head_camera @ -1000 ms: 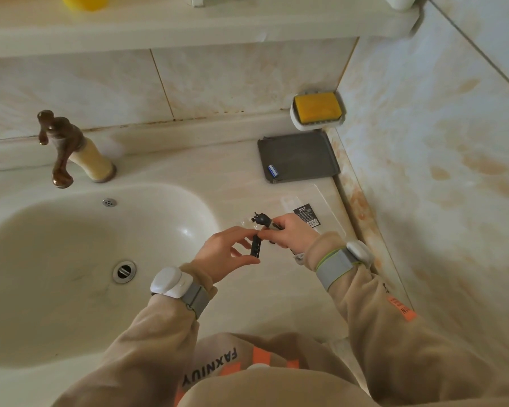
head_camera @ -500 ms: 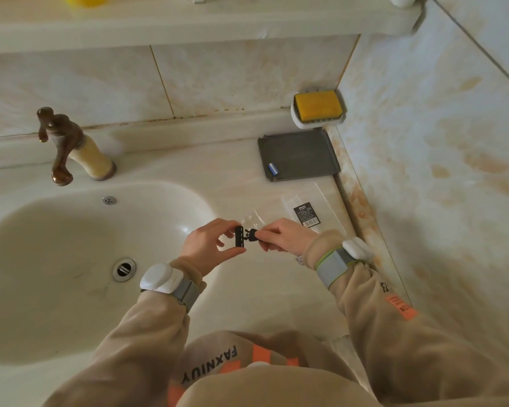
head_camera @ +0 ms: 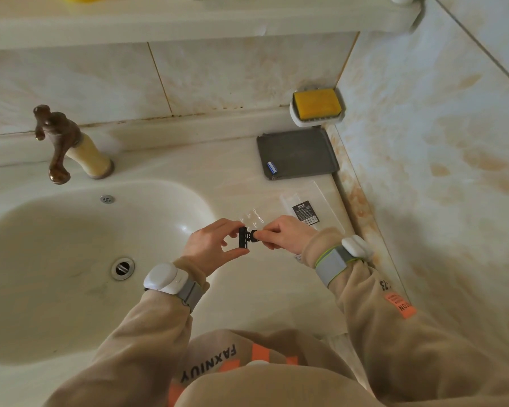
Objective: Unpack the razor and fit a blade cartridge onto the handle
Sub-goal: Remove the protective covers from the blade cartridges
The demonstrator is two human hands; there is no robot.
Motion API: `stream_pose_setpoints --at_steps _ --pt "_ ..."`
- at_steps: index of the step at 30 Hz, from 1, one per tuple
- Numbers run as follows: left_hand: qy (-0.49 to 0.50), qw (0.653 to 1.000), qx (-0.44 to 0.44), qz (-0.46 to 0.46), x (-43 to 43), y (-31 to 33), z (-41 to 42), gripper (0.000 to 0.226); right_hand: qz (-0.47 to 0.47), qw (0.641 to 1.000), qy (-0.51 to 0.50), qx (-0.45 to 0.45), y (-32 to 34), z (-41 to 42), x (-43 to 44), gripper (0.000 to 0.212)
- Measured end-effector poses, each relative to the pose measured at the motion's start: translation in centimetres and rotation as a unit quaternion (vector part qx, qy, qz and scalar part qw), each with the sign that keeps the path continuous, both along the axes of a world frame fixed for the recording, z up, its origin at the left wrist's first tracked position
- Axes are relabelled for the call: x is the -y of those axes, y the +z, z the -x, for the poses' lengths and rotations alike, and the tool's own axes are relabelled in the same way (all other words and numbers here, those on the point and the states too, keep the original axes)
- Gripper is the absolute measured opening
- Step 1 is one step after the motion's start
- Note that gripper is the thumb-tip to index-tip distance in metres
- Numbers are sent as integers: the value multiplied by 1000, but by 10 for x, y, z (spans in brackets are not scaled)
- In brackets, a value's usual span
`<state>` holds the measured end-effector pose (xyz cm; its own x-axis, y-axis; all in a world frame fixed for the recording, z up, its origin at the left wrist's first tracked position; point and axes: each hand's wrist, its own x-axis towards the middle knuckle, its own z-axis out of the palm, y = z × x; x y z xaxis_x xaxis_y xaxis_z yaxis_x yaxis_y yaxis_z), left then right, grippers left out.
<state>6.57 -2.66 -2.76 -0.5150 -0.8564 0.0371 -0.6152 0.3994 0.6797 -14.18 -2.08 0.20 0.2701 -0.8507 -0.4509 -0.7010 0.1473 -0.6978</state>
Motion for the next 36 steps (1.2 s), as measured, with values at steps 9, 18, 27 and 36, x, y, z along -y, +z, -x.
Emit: stream_pose_setpoints --at_steps 9,18,27,36 --pt "22 1000 2 11 -4 1 1 43 -9 1000 -1 0 -2 -1 -1 48" --pt "21 1000 8 6 -6 3 3 44 -9 1000 14 -5 0 0 -1 46" --pt "26 1000 11 -11 -9 5 6 47 -13 999 27 -23 1 2 0 47" --pt "22 999 -6 -40 -10 0 11 57 -13 998 37 -53 3 4 -1 46"
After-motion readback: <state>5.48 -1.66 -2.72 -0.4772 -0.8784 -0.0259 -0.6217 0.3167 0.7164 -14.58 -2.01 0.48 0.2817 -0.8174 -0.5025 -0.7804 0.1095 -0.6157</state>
